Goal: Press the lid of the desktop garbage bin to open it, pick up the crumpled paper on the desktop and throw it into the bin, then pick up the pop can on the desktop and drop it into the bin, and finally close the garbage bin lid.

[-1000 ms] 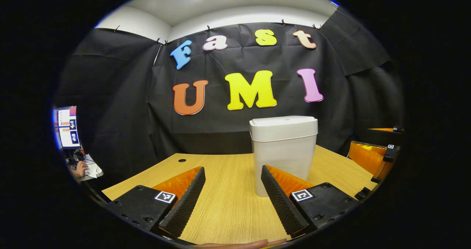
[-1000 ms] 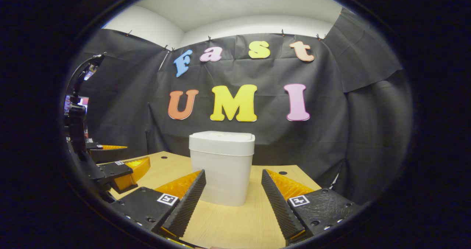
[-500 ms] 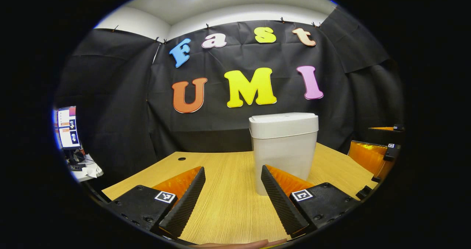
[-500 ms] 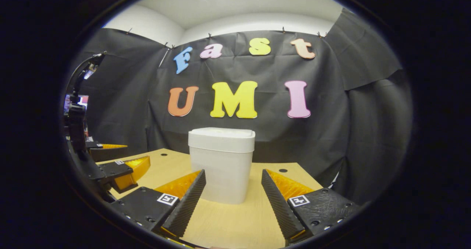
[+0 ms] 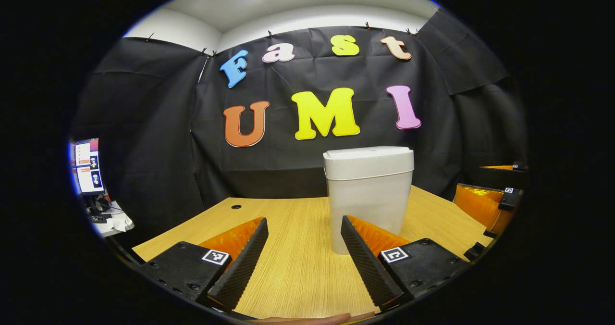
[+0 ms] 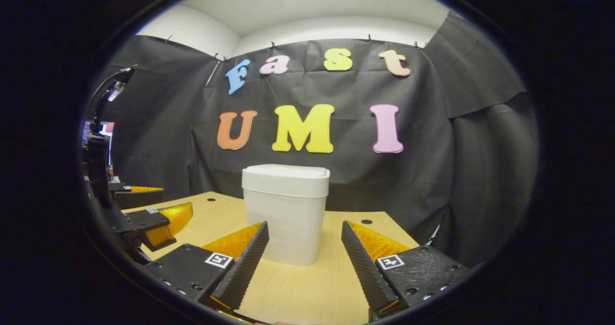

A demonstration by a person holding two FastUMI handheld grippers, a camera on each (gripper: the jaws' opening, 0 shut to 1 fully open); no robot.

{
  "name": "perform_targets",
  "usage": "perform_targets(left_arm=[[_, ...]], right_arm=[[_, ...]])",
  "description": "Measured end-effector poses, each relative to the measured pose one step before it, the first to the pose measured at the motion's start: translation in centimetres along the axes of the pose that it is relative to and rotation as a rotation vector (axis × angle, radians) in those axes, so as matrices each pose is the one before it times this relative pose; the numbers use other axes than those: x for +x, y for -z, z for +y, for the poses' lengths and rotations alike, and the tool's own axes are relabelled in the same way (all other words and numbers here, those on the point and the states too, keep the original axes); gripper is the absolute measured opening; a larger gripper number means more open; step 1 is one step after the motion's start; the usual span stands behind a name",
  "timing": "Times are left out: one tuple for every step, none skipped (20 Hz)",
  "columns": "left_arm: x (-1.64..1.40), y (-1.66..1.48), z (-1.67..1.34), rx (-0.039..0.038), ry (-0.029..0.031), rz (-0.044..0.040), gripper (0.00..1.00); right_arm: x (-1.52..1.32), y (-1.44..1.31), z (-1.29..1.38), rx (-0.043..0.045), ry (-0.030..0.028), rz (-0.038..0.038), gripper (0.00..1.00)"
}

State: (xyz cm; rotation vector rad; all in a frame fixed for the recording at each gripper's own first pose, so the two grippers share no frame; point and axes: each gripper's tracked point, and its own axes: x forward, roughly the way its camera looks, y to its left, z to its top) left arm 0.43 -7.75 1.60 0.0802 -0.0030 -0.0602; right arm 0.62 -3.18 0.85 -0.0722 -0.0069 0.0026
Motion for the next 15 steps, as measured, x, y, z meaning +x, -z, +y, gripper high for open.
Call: perform_targets(left_arm=[[-0.047,-0.047,0.001,0.00081,0.00000,-0.00226,0.98],[0.050,-0.038,-0.093,0.00130,0.00181,-0.00072,0.98],[-0.006,0.077,-0.005,-0.00006,0.00070,0.00029,0.98],[0.024,0.033,0.007,-0.00117,0.00035,0.00209,0.98],[0.057,0.046,-0.097,-0.00263,0.00047,0.00158,0.98],[0.061,0.027,-0.098,-0.00139,0.00103,0.00295,0.98],[0.003,0.027,0.048,-0.00008,0.00022,-0.00007,0.98],[0.023,0.052,-0.021,-0.00074,-0.00079,0.00061,0.98],[0.010,0.044,-0.032,0.00029,0.00031,0.00161,0.98],[-0.008,0.067,-0.080,0.00132,0.00081,0.00161,0.98],[-0.161,0.007,-0.045,0.00168,0.00066,0.00008,0.98],[0.084,-0.034,-0.151,0.00204,0.00132,-0.00014,0.98],[-0.003,0.072,-0.049,0.00288,0.00165,-0.00052,0.98],[-0.012,0.036,-0.039,0.00145,0.00031,-0.00048,0.98],[0.016,-0.085,-0.155,0.00109,0.00384,-0.00146,0.98]], right_arm=[[0.025,0.017,0.039,-0.00160,-0.00063,0.00168,0.98],[0.068,0.123,0.050,-0.00118,-0.00118,0.00215,0.93],[0.010,0.031,0.016,-0.00173,-0.00067,0.00209,0.93],[0.051,0.053,-0.053,-0.00117,0.00133,0.00194,0.98],[0.094,-0.024,-0.075,-0.00056,0.00134,0.00018,0.97],[-0.006,0.002,-0.129,0.00171,0.00224,0.00056,0.97],[-0.021,-0.094,-0.058,0.00275,0.00064,0.00031,0.97],[-0.062,0.000,0.014,0.00202,-0.00031,-0.00143,0.97],[0.058,-0.053,-0.119,0.00064,0.00243,-0.00111,0.97],[0.056,0.048,-0.055,-0.00160,0.00139,0.00012,0.98],[0.055,0.020,-0.049,-0.00071,0.00063,0.00079,0.98],[0.011,0.137,0.030,-0.00056,-0.00008,0.00318,0.98],[0.039,0.060,-0.005,-0.00019,-0.00112,0.00212,0.93],[-0.064,0.021,0.061,-0.00140,-0.00053,0.00094,0.98],[0.045,-0.059,0.003,-0.00220,0.00051,-0.00144,0.98]])
